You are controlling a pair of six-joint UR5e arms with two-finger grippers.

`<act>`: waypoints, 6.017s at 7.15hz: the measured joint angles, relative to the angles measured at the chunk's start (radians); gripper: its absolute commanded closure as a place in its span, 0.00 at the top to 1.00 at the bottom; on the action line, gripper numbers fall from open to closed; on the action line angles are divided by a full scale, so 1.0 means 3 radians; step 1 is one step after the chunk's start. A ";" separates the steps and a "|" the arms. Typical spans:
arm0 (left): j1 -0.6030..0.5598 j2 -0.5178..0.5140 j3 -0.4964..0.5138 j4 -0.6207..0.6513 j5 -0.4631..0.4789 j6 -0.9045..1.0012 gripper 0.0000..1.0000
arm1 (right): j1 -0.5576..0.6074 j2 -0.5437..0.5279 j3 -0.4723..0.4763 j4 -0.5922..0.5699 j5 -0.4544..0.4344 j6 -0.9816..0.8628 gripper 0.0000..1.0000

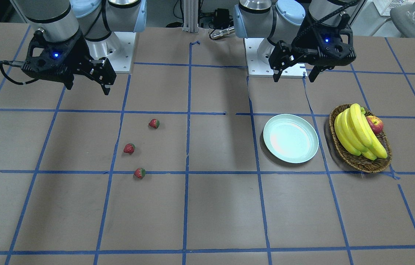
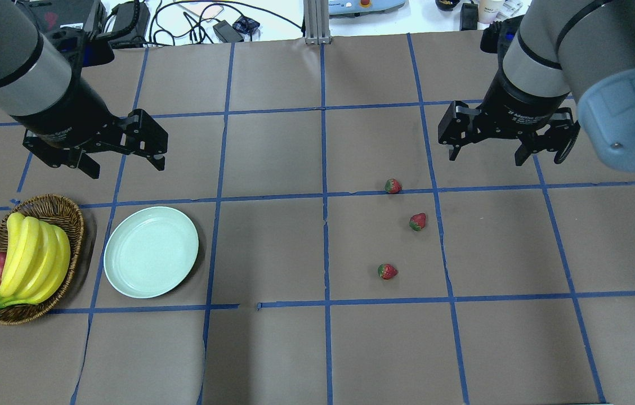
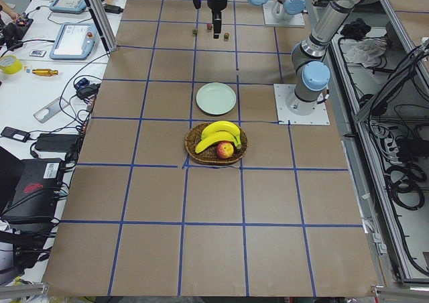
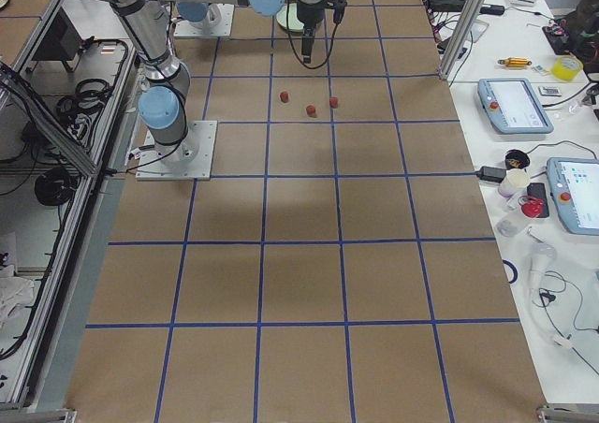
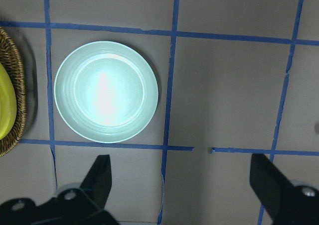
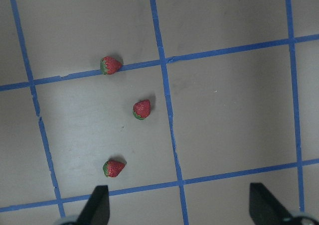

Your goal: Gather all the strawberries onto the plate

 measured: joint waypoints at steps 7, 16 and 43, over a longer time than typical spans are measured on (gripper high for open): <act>0.0007 -0.0010 0.0157 -0.0030 0.0018 0.0025 1.00 | -0.0010 0.0023 -0.0087 -0.0047 0.0037 0.0031 1.00; -0.0033 -0.0029 0.0157 -0.0032 0.0149 0.0107 1.00 | 0.0061 0.0396 0.0322 -0.0483 0.0046 0.0399 1.00; 0.0000 -0.0017 0.0195 -0.0021 0.0147 0.0246 1.00 | 0.1293 0.1725 0.0377 -0.2210 0.1016 0.2461 0.83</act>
